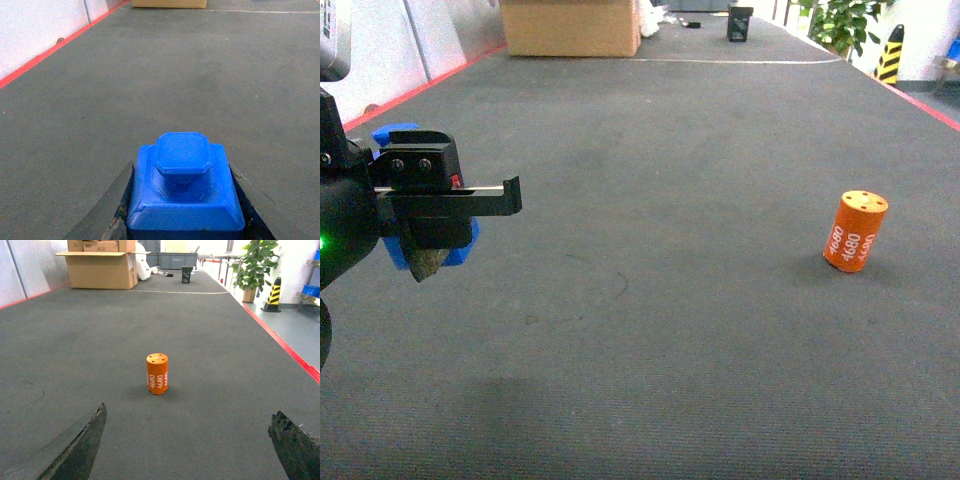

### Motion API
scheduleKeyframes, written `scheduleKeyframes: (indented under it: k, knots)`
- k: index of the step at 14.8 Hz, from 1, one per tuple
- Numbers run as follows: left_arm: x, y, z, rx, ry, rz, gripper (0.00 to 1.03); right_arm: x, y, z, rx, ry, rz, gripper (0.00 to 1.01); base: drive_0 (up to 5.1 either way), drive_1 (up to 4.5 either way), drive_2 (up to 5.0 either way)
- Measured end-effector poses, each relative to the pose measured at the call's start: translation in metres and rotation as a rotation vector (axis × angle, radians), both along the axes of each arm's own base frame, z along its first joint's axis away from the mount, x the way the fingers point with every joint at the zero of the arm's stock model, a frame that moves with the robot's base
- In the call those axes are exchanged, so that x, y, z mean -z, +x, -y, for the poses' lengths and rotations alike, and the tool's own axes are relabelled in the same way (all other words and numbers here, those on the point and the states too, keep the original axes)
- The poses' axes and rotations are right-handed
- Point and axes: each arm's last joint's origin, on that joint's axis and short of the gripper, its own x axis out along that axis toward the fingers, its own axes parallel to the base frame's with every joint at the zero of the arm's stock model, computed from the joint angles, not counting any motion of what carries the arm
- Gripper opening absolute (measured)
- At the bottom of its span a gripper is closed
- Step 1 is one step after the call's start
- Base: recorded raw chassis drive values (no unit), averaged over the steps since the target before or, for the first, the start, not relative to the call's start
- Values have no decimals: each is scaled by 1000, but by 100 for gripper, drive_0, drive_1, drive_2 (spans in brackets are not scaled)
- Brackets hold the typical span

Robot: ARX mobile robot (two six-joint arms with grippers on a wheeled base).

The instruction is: Sort blue parts and orange caps into right shelf containers

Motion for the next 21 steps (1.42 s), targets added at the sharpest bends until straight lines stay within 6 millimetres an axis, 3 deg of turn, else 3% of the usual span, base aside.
scheduleKeyframes:
  k: [16, 19, 21]
  knots:
    - [0, 0, 0, 0, 0, 0, 41, 0, 0, 0, 0, 0, 0, 98, 0, 0, 0]
    - [0, 0, 0, -1, 0, 1, 41, 8, 3, 0, 173, 115, -370, 98, 0, 0, 0]
    - [0, -1, 1, 3, -1, 2, 41, 8, 3, 2, 201, 167, -344, 98, 0, 0, 0]
